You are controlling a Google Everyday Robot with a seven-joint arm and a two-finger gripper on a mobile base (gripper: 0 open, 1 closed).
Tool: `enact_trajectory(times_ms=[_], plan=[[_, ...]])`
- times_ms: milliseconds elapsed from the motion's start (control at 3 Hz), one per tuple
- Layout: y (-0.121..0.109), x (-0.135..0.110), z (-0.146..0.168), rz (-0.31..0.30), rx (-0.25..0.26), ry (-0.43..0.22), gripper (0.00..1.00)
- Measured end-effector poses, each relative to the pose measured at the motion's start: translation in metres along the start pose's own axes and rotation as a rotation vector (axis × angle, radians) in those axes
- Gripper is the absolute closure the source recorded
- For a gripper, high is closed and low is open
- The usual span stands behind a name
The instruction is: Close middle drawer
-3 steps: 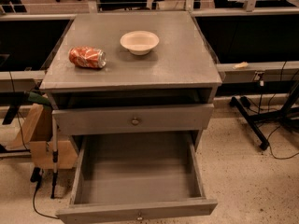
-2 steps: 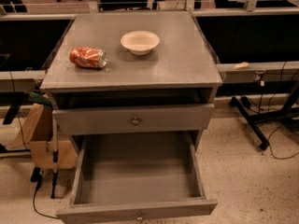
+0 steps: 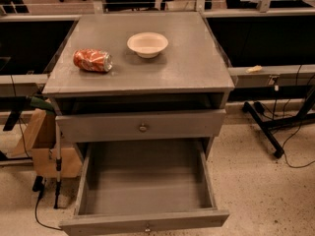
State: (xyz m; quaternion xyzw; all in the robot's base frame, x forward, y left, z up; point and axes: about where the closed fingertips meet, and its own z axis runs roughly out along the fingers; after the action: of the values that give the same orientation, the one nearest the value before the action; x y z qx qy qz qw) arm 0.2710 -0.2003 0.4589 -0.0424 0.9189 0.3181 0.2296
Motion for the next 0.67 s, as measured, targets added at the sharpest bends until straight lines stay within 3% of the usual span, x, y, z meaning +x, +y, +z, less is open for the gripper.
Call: enact_trajectory(times_ms=[667], plan=[[-0.012,0.002,0.055,0.087,0.01,0.013,0.63]])
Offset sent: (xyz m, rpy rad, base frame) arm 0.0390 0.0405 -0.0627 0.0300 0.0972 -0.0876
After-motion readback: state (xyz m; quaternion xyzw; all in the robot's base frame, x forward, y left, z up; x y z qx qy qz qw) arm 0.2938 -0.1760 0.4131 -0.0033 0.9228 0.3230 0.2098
